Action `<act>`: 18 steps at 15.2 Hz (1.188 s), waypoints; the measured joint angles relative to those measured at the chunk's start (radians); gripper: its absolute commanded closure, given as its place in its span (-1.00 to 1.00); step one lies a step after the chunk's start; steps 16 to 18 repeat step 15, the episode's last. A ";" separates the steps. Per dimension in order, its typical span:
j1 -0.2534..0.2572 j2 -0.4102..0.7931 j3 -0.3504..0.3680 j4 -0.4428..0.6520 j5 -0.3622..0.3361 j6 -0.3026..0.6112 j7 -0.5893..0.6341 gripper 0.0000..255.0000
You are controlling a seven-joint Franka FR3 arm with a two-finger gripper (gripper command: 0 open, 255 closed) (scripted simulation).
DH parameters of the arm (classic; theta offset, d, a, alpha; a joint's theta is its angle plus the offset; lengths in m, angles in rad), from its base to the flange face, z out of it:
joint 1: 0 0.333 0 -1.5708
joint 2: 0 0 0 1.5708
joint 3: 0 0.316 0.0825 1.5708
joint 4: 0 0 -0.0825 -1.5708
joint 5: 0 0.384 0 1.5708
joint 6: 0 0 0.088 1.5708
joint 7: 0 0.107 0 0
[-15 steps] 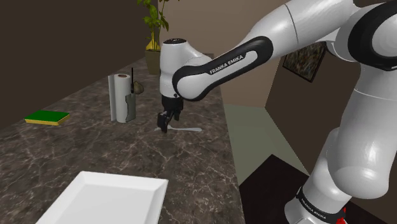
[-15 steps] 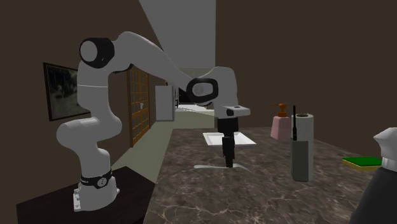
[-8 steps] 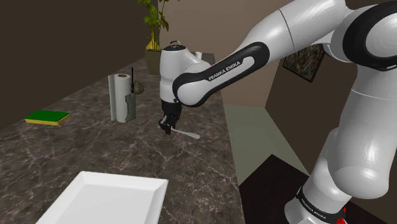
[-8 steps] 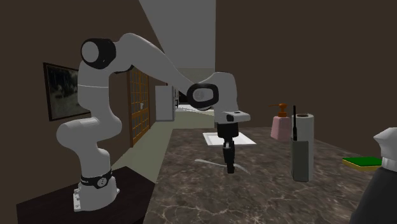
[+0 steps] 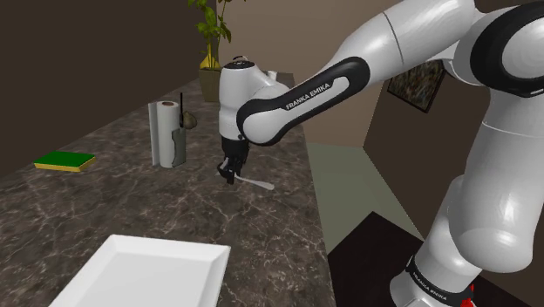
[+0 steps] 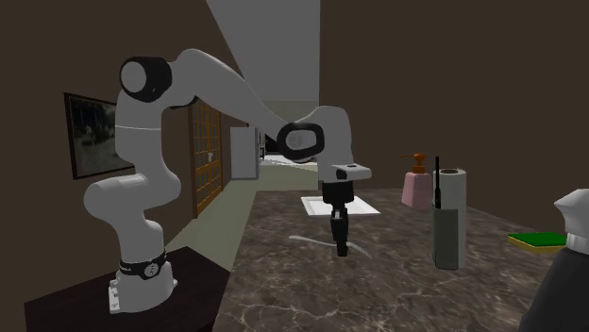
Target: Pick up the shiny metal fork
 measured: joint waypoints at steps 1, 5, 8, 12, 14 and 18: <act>0.000 -0.006 0.001 0.003 0.003 -0.009 -0.003 1.00; -0.001 -0.028 0.003 0.028 0.016 -0.054 -0.015 1.00; -0.002 -0.041 0.004 0.056 0.025 -0.093 -0.024 1.00; -0.002 -0.060 0.005 0.085 0.035 -0.140 -0.034 1.00; -0.003 -0.071 0.004 0.101 0.041 -0.167 -0.042 1.00; -0.003 -0.073 0.005 0.106 0.042 -0.174 -0.043 1.00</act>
